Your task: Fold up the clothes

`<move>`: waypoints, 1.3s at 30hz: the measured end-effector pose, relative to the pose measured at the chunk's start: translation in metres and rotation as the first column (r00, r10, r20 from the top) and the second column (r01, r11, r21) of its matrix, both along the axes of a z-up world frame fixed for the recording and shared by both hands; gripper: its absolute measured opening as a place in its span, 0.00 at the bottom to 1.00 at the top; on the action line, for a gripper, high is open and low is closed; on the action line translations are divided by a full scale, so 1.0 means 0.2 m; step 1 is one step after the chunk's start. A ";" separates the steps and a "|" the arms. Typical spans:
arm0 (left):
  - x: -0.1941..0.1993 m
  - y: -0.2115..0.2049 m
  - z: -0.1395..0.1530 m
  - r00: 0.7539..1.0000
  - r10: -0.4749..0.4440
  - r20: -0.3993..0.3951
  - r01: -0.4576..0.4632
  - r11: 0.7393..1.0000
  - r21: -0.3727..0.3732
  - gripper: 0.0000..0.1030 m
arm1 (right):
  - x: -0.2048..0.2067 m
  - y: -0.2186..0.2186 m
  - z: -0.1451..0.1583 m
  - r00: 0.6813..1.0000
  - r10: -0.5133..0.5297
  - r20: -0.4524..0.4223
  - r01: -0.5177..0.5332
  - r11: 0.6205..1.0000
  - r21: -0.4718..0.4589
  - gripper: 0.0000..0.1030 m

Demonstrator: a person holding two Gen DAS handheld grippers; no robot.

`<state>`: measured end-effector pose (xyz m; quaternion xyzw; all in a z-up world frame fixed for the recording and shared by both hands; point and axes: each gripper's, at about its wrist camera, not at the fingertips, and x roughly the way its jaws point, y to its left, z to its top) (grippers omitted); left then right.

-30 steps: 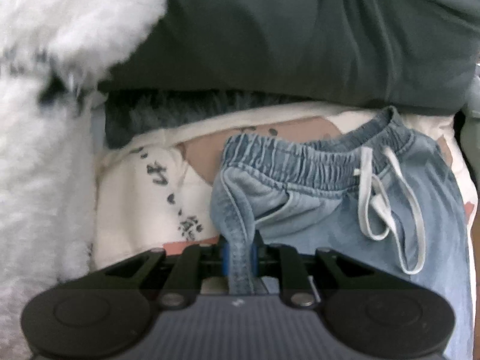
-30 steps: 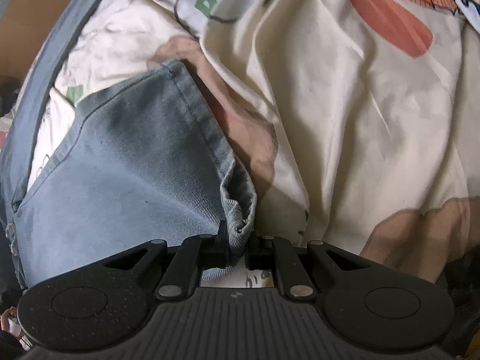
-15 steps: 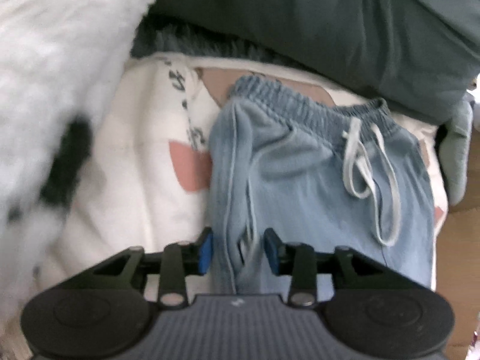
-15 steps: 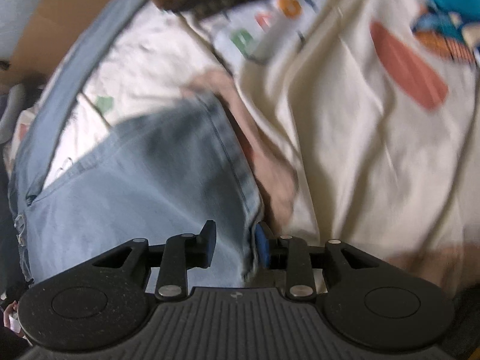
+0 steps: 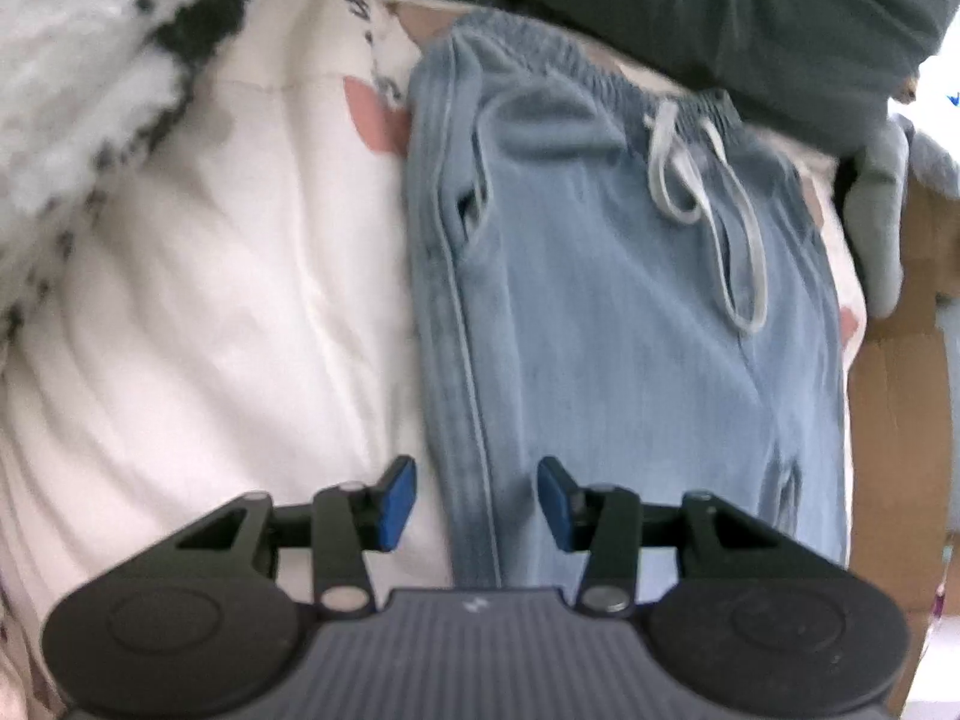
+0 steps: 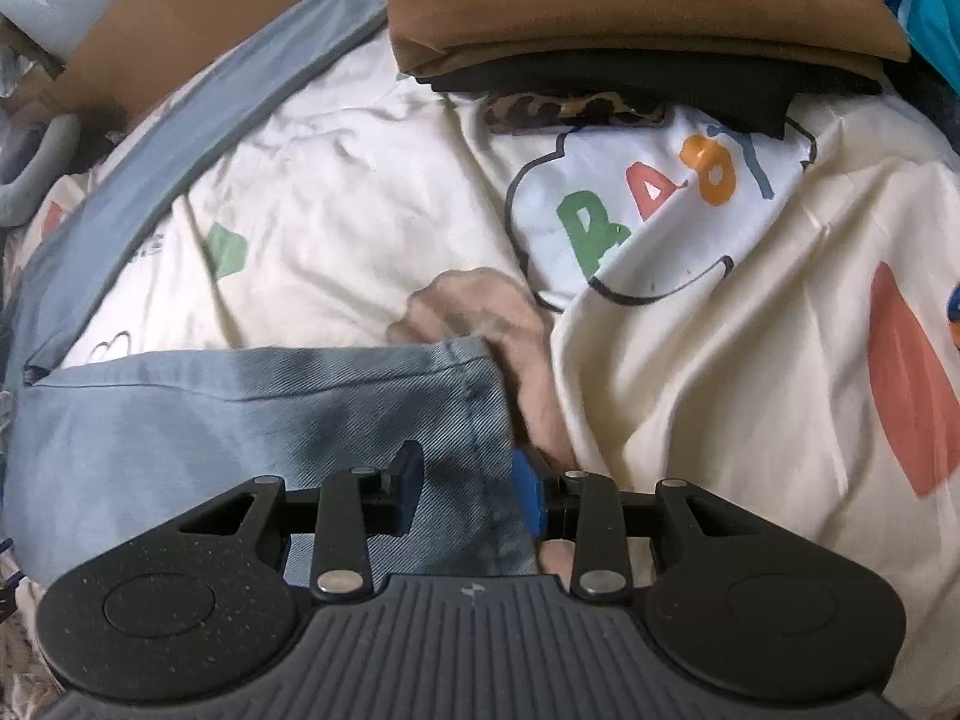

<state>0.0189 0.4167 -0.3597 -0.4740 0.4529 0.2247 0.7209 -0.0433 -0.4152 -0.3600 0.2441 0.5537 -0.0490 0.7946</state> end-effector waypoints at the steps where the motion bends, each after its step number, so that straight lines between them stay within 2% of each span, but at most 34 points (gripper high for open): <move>1: -0.01 -0.02 0.00 1.000 -0.004 -0.002 0.004 1.000 -0.001 0.45 | 0.02 0.00 -0.01 1.000 0.007 0.002 -0.007 1.000 -0.001 0.38; 8: -0.06 -0.14 -0.01 1.000 -0.014 -0.028 0.014 1.000 -0.008 0.45 | 0.14 0.05 -0.08 0.997 0.074 0.013 -0.073 0.996 -0.043 0.39; 12: -0.05 -0.19 -0.01 0.998 -0.029 -0.047 0.029 1.000 0.005 0.45 | 0.19 0.10 -0.10 0.991 0.131 0.028 -0.128 0.988 -0.084 0.48; 15: -0.06 -0.20 0.00 0.997 -0.027 -0.065 0.029 0.999 0.017 0.46 | 0.22 0.11 -0.10 0.987 0.153 0.052 -0.147 0.984 -0.103 0.50; 16: -0.06 -0.21 0.00 0.997 -0.028 -0.068 0.029 0.999 0.020 0.46 | 0.22 0.12 -0.10 0.985 0.161 0.058 -0.154 0.982 -0.109 0.46; 18: -0.05 -0.22 0.00 0.997 -0.028 -0.074 0.030 0.999 0.025 0.46 | 0.24 0.13 -0.10 0.983 0.175 0.055 -0.167 0.978 -0.128 0.26; 19: -0.04 -0.22 0.00 0.997 -0.028 -0.076 0.031 0.999 0.027 0.46 | 0.24 0.13 -0.09 0.983 0.178 0.050 -0.170 0.977 -0.132 0.22; 20: -0.04 -0.22 0.00 0.997 -0.029 -0.077 0.031 0.999 0.028 0.47 | 0.24 0.13 -0.09 0.983 0.179 0.047 -0.171 0.976 -0.133 0.12; 28: -0.04 -0.21 0.01 0.997 -0.018 -0.077 0.020 0.999 0.025 0.48 | 0.16 0.06 0.06 0.992 0.120 0.045 -0.109 0.973 -0.201 0.08; 29: -0.04 -0.21 0.01 0.997 -0.017 -0.080 0.019 0.999 0.026 0.40 | 0.14 0.03 0.08 0.993 0.106 0.049 -0.094 0.975 -0.200 0.08; 30: -0.04 -0.21 0.01 0.996 -0.017 -0.083 0.020 0.999 0.028 0.24 | 0.13 0.01 0.09 0.994 0.096 0.056 -0.084 0.979 -0.187 0.08; 33: -0.04 -0.21 0.01 0.994 -0.043 -0.101 0.049 0.997 0.056 0.07 | 0.11 -0.01 0.10 0.994 0.093 0.058 -0.081 0.981 -0.176 0.08; 36: -0.04 -0.21 0.04 0.994 -0.059 -0.092 0.065 0.996 0.056 0.04 | 0.14 -0.02 0.10 0.996 0.078 0.053 -0.067 0.981 -0.184 0.08; 39: -0.04 -0.23 0.08 0.993 -0.075 -0.095 0.084 0.992 0.095 0.03 | 0.18 -0.01 0.09 0.995 0.092 0.042 -0.081 0.975 -0.208 0.08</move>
